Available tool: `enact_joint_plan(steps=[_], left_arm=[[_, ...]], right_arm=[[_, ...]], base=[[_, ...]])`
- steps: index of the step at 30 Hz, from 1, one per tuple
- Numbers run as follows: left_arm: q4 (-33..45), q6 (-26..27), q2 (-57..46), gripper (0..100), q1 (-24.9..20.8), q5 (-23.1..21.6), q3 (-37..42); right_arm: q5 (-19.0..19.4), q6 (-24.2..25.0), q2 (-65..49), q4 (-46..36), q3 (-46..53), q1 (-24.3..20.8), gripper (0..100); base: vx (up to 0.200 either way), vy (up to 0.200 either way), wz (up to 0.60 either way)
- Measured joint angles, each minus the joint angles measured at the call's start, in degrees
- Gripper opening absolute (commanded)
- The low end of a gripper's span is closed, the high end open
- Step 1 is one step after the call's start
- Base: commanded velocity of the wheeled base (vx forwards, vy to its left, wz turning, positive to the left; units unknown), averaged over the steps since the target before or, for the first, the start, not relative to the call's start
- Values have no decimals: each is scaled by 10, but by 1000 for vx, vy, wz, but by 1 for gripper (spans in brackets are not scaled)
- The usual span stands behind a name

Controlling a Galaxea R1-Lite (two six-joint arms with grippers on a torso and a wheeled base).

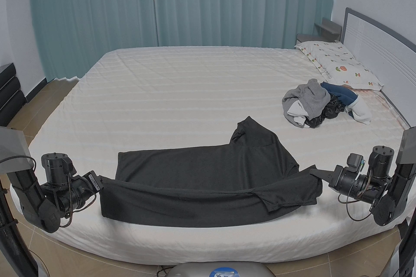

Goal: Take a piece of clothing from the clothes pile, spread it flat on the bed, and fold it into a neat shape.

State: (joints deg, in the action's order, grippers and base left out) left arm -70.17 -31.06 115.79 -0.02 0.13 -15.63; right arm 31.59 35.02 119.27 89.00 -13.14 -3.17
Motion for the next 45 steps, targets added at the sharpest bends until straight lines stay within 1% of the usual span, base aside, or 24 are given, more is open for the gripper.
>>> enact_joint_plan(steps=[6, 11, 16, 21, 27, 37, 42, 43, 44, 45], left_arm=[[0, -1, 12, 0, 2, 0, -8], [-2, -6, 43, 0, 5, 1, -28], [-3, -30, 82, 0, 10, 2, -57], [-4, -57, 127, 0, 10, 2, -96], [-4, -69, 168, 0, 8, 2, -128], [-4, -71, 207, 0, 8, 2, -147], [-3, -93, 219, 0, 8, 2, -158], [-3, -96, 221, 0, 8, 2, -160], [-3, -97, 222, 100, 8, 3, -162], [-3, -98, 223, 100, 8, 2, -163]], right_arm=[[-2, -1, 22, 0, -15, 4, 0], [-8, -1, 62, 0, -45, 5, 0], [-31, -1, 107, 0, -84, 5, 0], [-42, -1, 144, 0, -113, 4, 0], [-66, 1, 186, 0, -150, 4, 0], [-78, 1, 233, 0, -182, 1, 0], [-78, 1, 244, 0, -190, 0, 0], [-78, 1, 247, 0, -191, 0, 100], [-78, 1, 248, 0, -191, 0, 100], [-78, 1, 250, 0, -192, -1, 100]], base=[[0, 0, 0], [0, 0, 0], [0, 0, 0], [0, 0, 0], [0, 0, 0], [0, 0, 0], [0, 0, 0], [0, 0, 0], [0, 0, 0], [0, 0, 0]])
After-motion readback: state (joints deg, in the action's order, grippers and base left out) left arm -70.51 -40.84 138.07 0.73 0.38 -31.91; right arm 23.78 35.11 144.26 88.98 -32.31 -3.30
